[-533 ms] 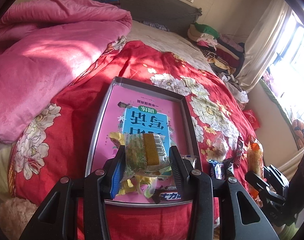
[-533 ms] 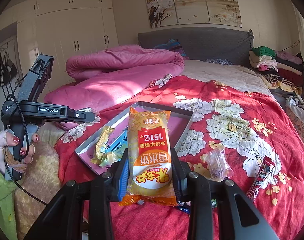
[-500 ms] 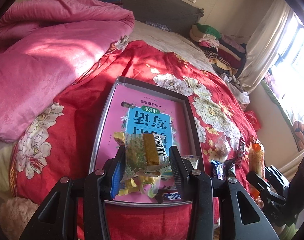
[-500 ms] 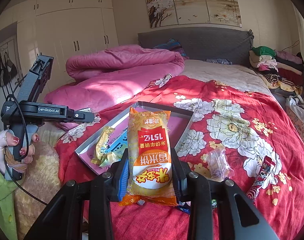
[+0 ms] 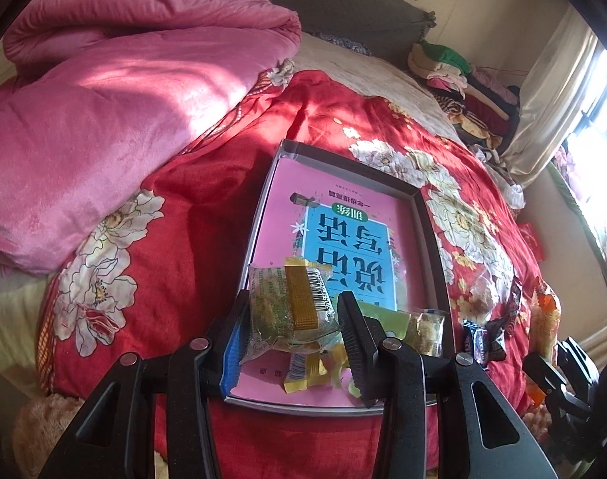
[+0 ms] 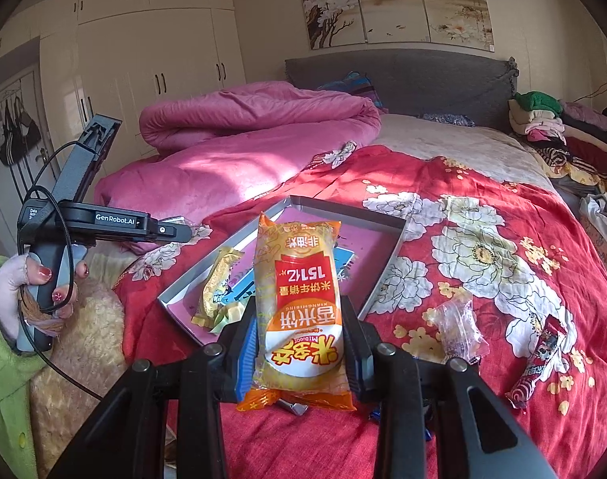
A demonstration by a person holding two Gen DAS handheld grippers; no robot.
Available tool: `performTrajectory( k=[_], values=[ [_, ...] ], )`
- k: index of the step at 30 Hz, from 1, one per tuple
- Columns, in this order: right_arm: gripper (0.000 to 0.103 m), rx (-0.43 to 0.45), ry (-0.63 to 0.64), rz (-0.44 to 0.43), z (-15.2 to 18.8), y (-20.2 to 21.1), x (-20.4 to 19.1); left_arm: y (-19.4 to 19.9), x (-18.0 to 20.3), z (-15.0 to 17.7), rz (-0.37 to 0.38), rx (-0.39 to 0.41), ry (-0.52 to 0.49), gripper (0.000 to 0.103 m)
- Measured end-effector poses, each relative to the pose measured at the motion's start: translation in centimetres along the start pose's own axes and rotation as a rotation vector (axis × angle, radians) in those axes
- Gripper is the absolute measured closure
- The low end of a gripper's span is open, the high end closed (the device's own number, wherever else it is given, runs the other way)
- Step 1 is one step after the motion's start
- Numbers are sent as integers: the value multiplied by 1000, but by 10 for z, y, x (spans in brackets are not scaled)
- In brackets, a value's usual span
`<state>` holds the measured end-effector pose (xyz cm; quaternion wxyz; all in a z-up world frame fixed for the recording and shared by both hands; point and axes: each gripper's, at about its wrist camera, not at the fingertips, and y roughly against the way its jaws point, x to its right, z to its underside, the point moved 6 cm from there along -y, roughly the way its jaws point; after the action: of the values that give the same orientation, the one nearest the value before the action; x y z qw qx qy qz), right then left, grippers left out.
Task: Organize snacks
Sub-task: 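Lower the pastry into the tray with the left gripper while the right gripper lowers the rice-cracker bag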
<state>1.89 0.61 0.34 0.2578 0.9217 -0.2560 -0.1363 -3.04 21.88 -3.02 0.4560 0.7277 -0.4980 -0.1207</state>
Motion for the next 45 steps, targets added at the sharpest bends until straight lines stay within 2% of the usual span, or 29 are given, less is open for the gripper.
performTrajectory(
  k=[9,19,32,45],
  values=[
    [66,-20,7,-7,1,-9,-8,-11,-6,5,-18,-25,-5,58],
    [66,-59,25,-26,4,-27,-14,-29,-6,14,-39,-89,-24,58],
    [66,-140,118,-60,15,-64,-33,-44,3,22,-56,-128,-86,58],
    [66,-172,150,-68,18,-84,-37,-53,9,28,-68,-155,-121,58]
  ],
)
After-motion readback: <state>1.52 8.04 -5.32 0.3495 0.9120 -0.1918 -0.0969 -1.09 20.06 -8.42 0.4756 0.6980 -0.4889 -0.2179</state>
